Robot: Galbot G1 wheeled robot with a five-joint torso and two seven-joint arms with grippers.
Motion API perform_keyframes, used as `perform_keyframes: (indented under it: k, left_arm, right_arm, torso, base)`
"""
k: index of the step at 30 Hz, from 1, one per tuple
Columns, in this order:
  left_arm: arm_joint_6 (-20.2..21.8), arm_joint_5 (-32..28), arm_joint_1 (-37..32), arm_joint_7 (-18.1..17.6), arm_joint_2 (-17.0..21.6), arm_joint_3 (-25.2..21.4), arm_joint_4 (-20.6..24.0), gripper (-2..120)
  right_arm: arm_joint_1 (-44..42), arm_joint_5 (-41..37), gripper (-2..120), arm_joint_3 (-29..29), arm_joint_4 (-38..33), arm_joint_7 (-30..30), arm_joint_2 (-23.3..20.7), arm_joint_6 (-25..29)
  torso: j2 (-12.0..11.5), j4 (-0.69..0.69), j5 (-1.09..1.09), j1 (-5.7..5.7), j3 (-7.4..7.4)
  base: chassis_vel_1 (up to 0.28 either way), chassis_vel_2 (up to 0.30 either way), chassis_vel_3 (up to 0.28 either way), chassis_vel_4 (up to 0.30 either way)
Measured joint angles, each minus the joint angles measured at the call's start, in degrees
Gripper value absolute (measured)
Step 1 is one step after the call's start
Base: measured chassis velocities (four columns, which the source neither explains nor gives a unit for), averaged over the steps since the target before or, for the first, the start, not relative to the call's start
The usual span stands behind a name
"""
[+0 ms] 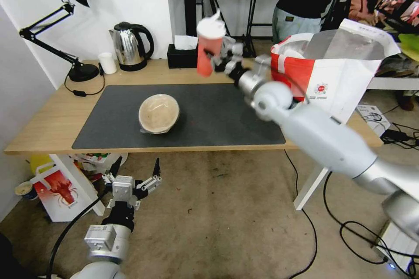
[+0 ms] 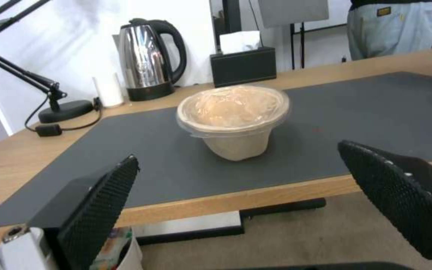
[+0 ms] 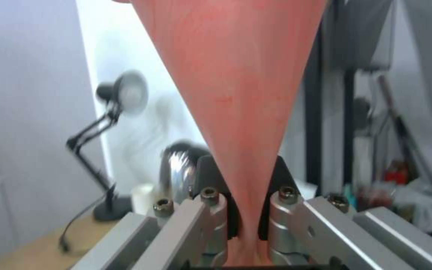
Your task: Pick up the trash from the table and place it into the takeout bag.
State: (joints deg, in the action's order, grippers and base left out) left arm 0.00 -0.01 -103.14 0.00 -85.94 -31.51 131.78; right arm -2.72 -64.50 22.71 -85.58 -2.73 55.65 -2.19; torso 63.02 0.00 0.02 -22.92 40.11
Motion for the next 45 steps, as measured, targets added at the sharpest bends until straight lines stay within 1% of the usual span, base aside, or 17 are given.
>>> perform_keyframes:
  k: [7,9,10,11,13,15,16,17,19,20,23,24,28,36,40,41,45]
  left_arm:
    - [0.00,0.00,0.00,0.00,0.01,0.00,0.00,100]
    - [0.00,0.00,0.00,0.00,0.00,0.00,0.00,100]
    - [0.00,0.00,0.00,0.00,0.00,0.00,0.00,100]
    - [0.00,0.00,0.00,0.00,0.00,0.00,0.00,100]
    - [0.00,0.00,0.00,0.00,0.00,-0.01,0.00,100]
    - [0.00,0.00,0.00,0.00,0.00,0.00,0.00,100]
    - [0.00,0.00,0.00,0.00,0.00,0.00,0.00,100]
    - [0.00,0.00,0.00,0.00,0.00,0.00,0.00,100]
    - [0.00,0.00,0.00,0.00,0.00,0.00,0.00,100]
    - [0.00,0.00,0.00,0.00,0.00,0.00,0.00,100]
    - [0.00,0.00,0.00,0.00,0.00,0.00,0.00,100]
    - [0.00,0.00,0.00,0.00,0.00,0.00,0.00,100]
    - [0.00,0.00,0.00,0.00,0.00,0.00,0.00,100]
    - [0.00,0.00,0.00,0.00,0.00,0.00,0.00,100]
    - [0.00,0.00,0.00,0.00,0.00,0.00,0.00,100]
    - [0.00,0.00,0.00,0.00,0.00,0.00,0.00,100]
    - [0.00,0.00,0.00,0.00,0.00,0.00,0.00,100]
  right_arm:
    - [7.44,-4.18,3,-1.33,-1.79,-2.24,-4.84,-2.92]
    - [10.74,-5.94,3,-1.73,-3.07,-4.71,-8.24,-5.34]
    - [10.74,-5.94,3,-1.73,-3.07,-4.71,-8.24,-5.34]
    - [11.48,-6.52,3,-1.92,-3.60,-5.57,-9.27,-6.21]
    - [13.10,-8.50,3,-2.51,-5.46,-7.48,-12.49,-8.49]
    - [13.40,-8.75,3,-2.60,-5.90,-7.96,-13.23,-8.96]
    - [14.01,-9.20,3,-2.70,-7.26,-8.89,-15.31,-10.04]
    - [14.01,-9.20,3,-2.70,-7.26,-8.89,-15.31,-10.04]
    - [14.18,-9.56,2,-3.38,-10.20,-10.89,-19.40,-11.90]
    - [14.18,-9.56,2,-3.38,-10.20,-10.89,-19.40,-11.90]
    - [12.61,-9.07,2,-4.56,-11.77,-11.73,-24.07,-13.21]
    - [12.61,-9.07,2,-4.56,-11.77,-11.73,-24.07,-13.21]
    - [8.87,-8.51,2,-7.11,-11.12,-11.51,-27.28,-13.79]
    - [2.44,-7.91,2,-11.04,-11.05,-9.76,-31.05,-13.99]
    - [-2.76,-7.05,2,-14.53,-11.58,-8.40,-33.03,-14.21]
    - [-2.76,-7.05,2,-14.53,-11.58,-8.40,-33.03,-14.21]
    - [-8.52,-5.53,2,-17.99,-12.43,-7.50,-34.32,-14.11]
  torso:
    - [0.00,0.01,-0.01,0.00,0.00]
    - [0.00,0.00,-0.01,0.00,0.00]
    - [0.00,0.00,-0.01,0.00,0.00]
    - [0.00,-0.01,-0.01,0.00,0.00]
    - [0.00,-0.01,0.00,0.00,0.00]
    - [0.00,-0.01,0.00,0.00,-0.01]
    - [0.00,0.00,0.00,0.00,-0.01]
    - [0.00,0.00,0.00,0.00,-0.01]
    - [0.01,0.00,0.00,0.00,0.00]
    - [0.01,0.00,0.00,0.00,0.00]
    - [0.00,-0.02,0.00,0.01,-0.01]
    - [0.00,-0.02,0.00,0.01,-0.01]
    - [0.00,0.00,0.00,-0.01,-0.01]
    - [0.00,0.00,-0.01,-0.01,-0.01]
    - [0.00,0.00,0.00,-0.01,-0.01]
    - [0.00,0.00,0.00,-0.01,-0.01]
    - [0.00,0.00,-0.02,0.00,-0.01]
  base:
    - [0.000,0.000,0.000,0.000]
    - [0.000,0.000,0.000,0.000]
    - [0.000,0.000,0.000,0.000]
    - [0.000,0.000,0.000,0.000]
    - [0.000,0.000,0.000,0.000]
    - [0.000,0.000,0.000,0.000]
    - [0.000,0.000,0.000,0.000]
    - [0.000,0.000,0.000,0.000]
    - [0.000,0.000,0.000,0.000]
    - [0.000,0.000,0.000,0.000]
    - [0.000,0.000,0.000,0.000]
    - [0.000,0.000,0.000,0.000]
    - [0.000,0.000,0.000,0.000]
    - [0.000,0.000,0.000,0.000]
    - [0.000,0.000,0.000,0.000]
    - [0.000,0.000,0.000,0.000]
    - [0.000,0.000,0.000,0.000]
